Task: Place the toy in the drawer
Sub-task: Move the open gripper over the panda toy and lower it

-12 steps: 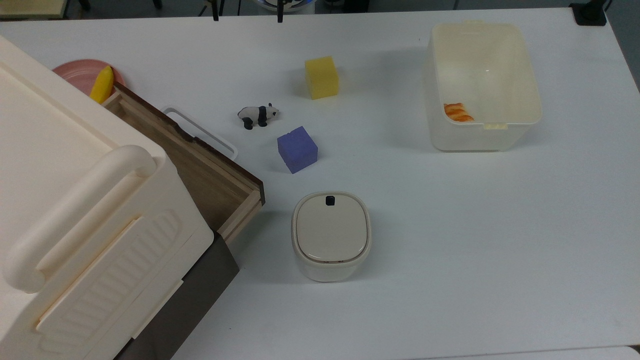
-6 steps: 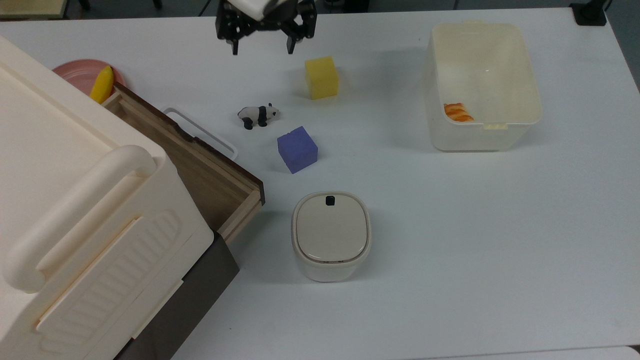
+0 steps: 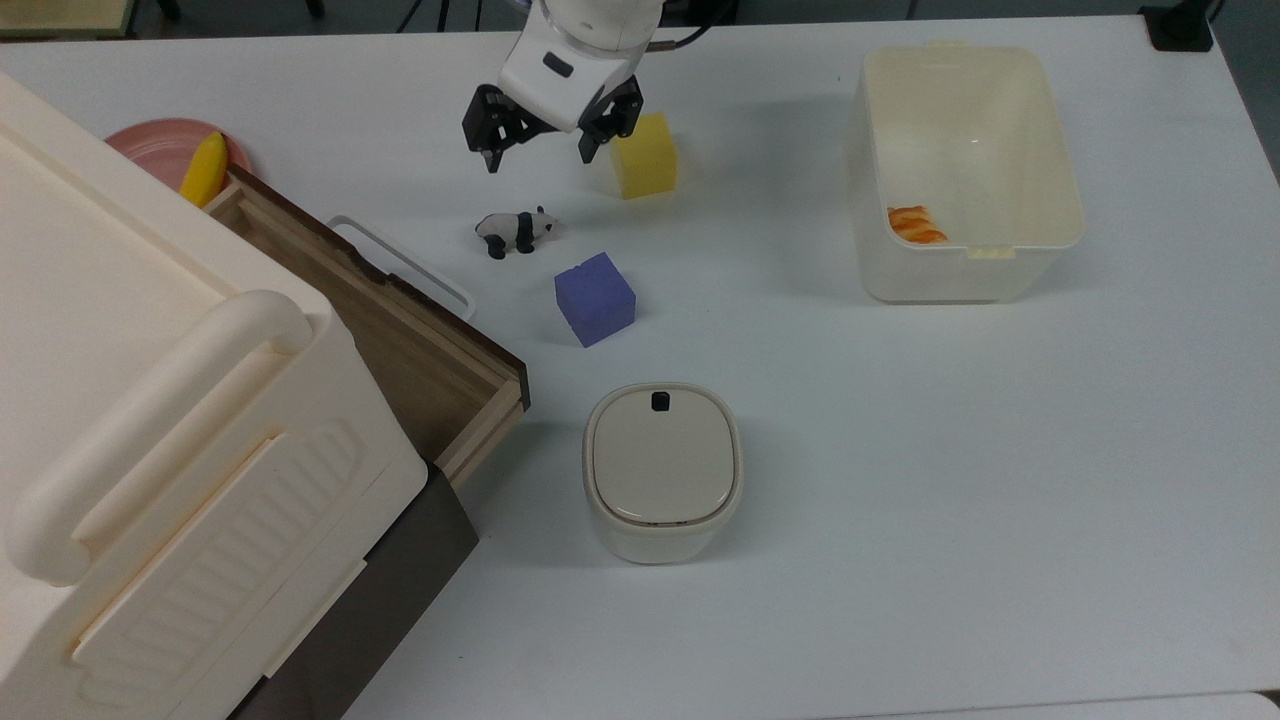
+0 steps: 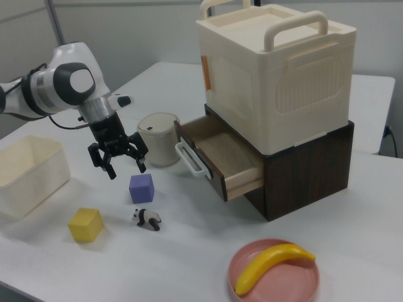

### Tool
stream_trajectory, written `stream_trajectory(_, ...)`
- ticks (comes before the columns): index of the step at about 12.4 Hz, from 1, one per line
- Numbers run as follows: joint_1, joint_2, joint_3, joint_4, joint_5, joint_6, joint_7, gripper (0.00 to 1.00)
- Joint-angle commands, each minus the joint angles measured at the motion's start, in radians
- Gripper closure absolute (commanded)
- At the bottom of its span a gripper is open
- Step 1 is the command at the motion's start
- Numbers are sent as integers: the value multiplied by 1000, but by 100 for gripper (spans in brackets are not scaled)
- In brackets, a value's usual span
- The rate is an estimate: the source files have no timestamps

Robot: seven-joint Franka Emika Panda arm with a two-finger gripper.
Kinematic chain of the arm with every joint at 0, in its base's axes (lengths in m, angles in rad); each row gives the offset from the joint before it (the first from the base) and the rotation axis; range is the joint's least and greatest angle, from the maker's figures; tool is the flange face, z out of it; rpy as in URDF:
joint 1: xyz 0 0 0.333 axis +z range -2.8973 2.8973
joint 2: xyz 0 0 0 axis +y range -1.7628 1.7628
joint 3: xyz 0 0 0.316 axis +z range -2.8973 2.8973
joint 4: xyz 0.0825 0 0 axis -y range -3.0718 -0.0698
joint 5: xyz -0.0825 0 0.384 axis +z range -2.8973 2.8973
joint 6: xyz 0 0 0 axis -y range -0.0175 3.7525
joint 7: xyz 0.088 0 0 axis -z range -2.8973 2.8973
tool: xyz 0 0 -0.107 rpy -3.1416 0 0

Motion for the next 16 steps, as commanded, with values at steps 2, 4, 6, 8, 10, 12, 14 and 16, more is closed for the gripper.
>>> stream_trajectory(2,-2,3,-4,-11,-5,25,63,0)
stream_trajectory(4,-5,1,-4,-14,-4,22,110,0)
stream_trajectory(6,-10,1,-4,-12,1,20,123,0)
stream_trajectory(8,-37,1,-5,-8,80,4,438,0)
stream_trajectory(10,-43,4,-7,-17,88,-32,630,0)
stream_trajectory(12,-45,7,-7,-20,87,-107,781,0)
stream_trajectory(14,-83,14,-16,-8,84,-104,931,0)
stream_trajectory(16,-95,32,-17,-6,75,-108,902,0)
